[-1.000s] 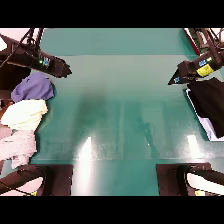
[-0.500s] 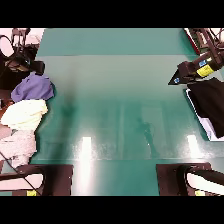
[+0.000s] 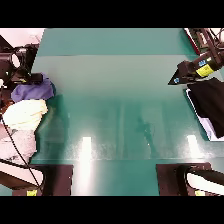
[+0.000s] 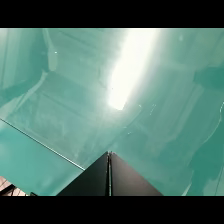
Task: Fold the shirts.
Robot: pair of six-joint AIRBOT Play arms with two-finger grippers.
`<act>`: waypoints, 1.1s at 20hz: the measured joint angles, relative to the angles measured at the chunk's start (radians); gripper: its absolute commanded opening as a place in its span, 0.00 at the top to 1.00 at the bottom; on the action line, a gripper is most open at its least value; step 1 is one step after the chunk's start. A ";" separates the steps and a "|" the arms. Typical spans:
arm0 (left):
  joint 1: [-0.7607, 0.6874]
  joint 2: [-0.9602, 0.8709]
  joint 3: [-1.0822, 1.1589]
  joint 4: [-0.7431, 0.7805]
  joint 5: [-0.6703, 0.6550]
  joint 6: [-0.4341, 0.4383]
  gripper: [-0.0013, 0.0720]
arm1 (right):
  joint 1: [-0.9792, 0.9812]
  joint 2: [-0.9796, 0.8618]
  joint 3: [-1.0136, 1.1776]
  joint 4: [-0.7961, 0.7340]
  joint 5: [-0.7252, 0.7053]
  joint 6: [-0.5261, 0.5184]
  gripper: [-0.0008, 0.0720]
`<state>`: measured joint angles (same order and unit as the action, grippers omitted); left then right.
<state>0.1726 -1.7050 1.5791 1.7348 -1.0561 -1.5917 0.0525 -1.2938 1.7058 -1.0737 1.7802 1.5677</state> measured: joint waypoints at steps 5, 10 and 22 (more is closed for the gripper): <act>0.007 -0.016 0.080 -0.033 -0.044 0.003 0.95 | 0.000 0.000 0.006 0.000 -0.009 0.003 0.97; -0.055 0.090 0.283 -0.219 -0.172 0.108 0.95 | 0.000 0.000 0.116 0.000 -0.047 0.003 0.97; -0.442 0.459 0.426 -0.731 -0.329 0.399 0.95 | 0.000 0.011 0.300 0.000 -0.171 0.003 0.97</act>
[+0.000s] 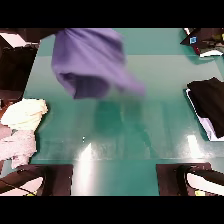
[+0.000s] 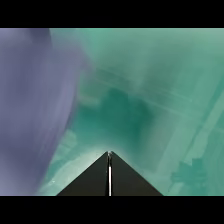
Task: Fold the shirts.
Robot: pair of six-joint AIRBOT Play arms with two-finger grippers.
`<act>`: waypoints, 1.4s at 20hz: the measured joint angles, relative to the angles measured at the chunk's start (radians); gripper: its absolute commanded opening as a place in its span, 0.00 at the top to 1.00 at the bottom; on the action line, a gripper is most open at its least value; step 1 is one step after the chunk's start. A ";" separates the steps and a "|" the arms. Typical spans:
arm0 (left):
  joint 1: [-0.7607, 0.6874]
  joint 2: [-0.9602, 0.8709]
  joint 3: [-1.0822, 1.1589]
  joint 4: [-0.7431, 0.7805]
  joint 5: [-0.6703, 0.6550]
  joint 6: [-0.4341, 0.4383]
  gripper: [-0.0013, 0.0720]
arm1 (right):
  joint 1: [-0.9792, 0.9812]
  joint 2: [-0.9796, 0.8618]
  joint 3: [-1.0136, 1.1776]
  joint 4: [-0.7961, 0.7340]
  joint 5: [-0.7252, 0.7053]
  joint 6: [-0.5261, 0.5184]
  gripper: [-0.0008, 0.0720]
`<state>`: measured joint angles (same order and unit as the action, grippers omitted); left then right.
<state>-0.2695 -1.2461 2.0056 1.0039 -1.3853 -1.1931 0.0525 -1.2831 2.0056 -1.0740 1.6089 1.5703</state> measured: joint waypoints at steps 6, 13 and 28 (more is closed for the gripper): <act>-0.126 -0.201 -0.036 -0.030 0.069 0.017 0.71 | 0.000 0.008 -0.039 -0.001 -0.010 -0.001 0.97; -0.042 -0.374 -0.046 0.040 -0.008 -0.091 0.16 | -0.002 0.008 -0.045 -0.037 -0.004 -0.001 0.97; 0.110 -0.365 -0.773 -0.032 0.034 -0.093 0.16 | -0.002 0.008 -0.045 -0.105 -0.008 -0.002 0.97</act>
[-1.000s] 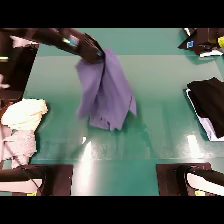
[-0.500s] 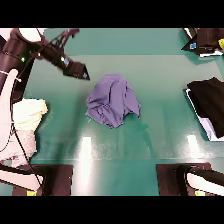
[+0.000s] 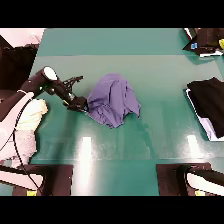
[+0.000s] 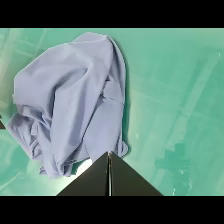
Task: Fold the shirts.
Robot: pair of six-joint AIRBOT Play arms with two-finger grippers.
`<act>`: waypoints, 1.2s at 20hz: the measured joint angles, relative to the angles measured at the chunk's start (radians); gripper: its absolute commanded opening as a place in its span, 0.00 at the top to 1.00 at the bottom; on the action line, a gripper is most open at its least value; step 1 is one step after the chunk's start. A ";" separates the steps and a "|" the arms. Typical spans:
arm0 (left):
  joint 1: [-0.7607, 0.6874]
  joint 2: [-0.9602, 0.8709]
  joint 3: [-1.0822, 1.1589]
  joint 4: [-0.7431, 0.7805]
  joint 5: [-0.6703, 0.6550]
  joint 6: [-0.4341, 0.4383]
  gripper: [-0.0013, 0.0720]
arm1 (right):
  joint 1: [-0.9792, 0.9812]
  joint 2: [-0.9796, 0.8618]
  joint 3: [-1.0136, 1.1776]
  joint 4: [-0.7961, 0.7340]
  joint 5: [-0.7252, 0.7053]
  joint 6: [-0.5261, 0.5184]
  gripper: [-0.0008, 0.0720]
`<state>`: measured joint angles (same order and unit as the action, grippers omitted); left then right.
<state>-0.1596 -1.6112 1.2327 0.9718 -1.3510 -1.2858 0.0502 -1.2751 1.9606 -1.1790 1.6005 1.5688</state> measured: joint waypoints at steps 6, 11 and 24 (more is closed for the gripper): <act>-0.027 0.000 -0.079 -0.101 0.097 0.028 0.21 | 0.000 0.000 0.000 -0.001 -0.003 0.000 0.97; -0.045 -0.002 -0.080 -0.107 0.132 0.032 0.95 | 0.001 0.000 -0.013 0.006 0.016 0.000 0.97; -0.049 0.237 0.036 0.041 0.025 0.028 0.95 | 0.391 -0.026 -0.845 0.245 -0.452 0.001 0.29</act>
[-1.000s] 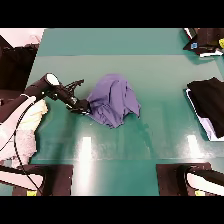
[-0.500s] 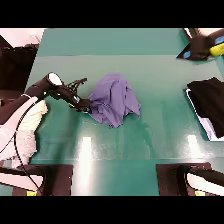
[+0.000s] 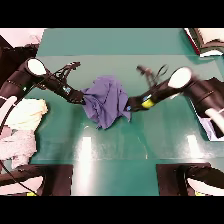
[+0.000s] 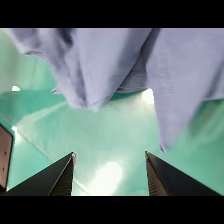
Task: Fold the shirts.
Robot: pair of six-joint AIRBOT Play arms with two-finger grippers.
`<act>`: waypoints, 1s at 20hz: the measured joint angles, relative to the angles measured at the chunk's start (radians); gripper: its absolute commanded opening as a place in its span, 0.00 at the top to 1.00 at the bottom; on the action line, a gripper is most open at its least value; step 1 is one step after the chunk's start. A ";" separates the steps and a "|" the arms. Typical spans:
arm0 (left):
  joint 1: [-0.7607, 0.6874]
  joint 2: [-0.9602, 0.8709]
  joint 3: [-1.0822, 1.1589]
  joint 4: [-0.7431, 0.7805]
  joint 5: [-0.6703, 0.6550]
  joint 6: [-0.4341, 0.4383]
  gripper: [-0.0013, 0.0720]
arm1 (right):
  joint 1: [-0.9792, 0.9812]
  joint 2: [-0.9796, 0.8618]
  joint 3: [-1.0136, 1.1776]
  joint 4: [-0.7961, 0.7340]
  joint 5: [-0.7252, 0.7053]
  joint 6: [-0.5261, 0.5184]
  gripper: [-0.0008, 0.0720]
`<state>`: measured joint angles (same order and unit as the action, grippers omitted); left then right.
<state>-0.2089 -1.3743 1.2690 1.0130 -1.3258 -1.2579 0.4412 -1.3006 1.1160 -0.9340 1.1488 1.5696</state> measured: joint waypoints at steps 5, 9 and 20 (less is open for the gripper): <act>0.000 0.014 0.002 0.003 -0.002 -0.001 0.95 | 0.117 -0.094 -0.098 0.130 -0.241 -0.029 0.42; 0.000 0.018 0.002 0.005 -0.002 -0.002 0.95 | 0.170 -0.156 -0.076 0.177 -0.369 -0.060 0.97; 0.158 0.190 0.058 0.103 -0.081 -0.001 0.95 | -0.191 0.338 -0.157 -0.227 -0.069 -0.007 0.97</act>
<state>-0.0505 -1.1839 1.3266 1.1156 -1.4067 -1.2587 0.2501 -0.9630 0.9592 -1.1606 1.0794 1.5623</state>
